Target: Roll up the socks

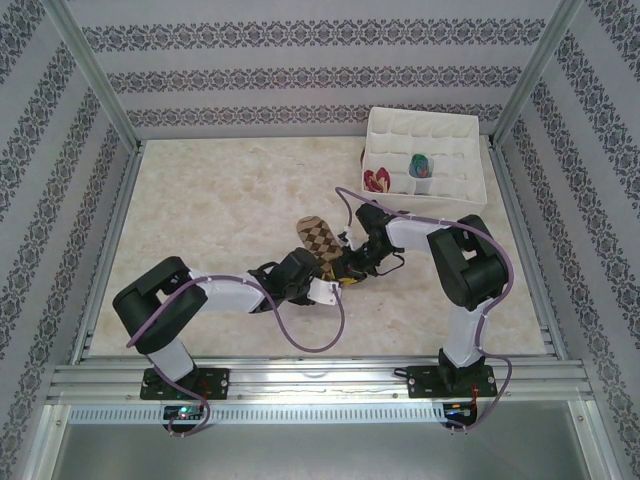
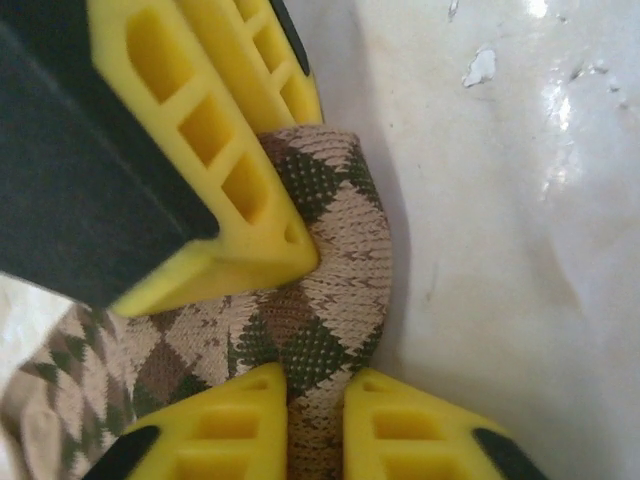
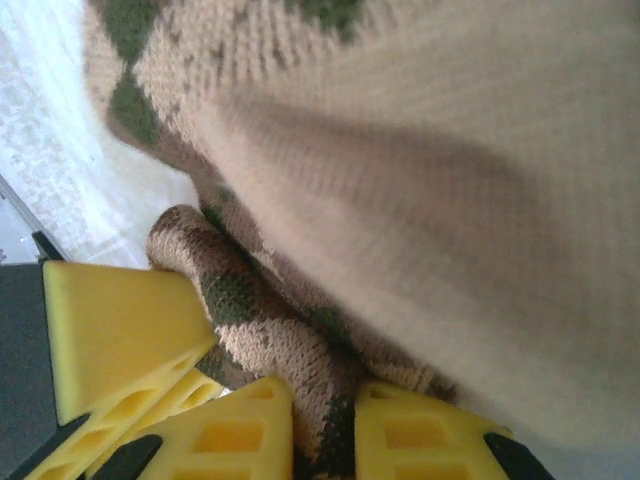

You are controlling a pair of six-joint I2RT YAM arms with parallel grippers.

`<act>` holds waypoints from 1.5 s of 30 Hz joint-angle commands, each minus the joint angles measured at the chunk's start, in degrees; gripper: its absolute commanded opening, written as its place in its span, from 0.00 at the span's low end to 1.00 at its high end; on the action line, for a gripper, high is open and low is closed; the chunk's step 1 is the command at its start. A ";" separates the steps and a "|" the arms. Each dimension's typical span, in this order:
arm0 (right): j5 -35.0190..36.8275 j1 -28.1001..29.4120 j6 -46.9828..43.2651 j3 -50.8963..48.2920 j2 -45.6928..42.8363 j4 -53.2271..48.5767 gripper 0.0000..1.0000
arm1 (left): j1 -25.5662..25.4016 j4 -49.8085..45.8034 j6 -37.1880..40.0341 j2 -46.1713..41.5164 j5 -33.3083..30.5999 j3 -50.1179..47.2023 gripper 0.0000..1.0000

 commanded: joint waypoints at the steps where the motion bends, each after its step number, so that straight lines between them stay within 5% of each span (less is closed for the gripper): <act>1: 7.56 0.01 -0.79 -1.66 1.89 -3.90 0.33 | -0.86 -5.52 -2.90 2.28 0.52 1.98 0.00; 3: 7.70 -0.16 -0.79 -2.71 -0.41 -2.50 0.45 | -0.54 -9.72 -5.34 2.27 2.94 3.58 0.00; 7: 8.37 -1.60 1.72 -6.30 -6.99 3.05 0.52 | 0.72 -20.73 -10.76 2.37 11.42 8.75 0.00; 14: 11.22 -2.27 3.30 -9.78 -13.94 8.93 0.51 | 7.67 -29.66 -23.03 4.52 29.46 14.68 0.00; 20: 9.96 -1.84 2.72 -10.61 -15.78 12.11 0.40 | 12.65 -35.66 -28.15 10.90 39.97 19.37 0.00; 37: 5.99 2.13 -4.23 -10.19 -10.67 14.76 0.46 | 20.54 -39.31 -40.02 21.90 52.31 24.68 0.00; 45: 5.54 2.12 -6.12 -11.27 -10.47 14.22 0.46 | 22.58 -38.20 -45.24 23.50 52.90 24.81 0.00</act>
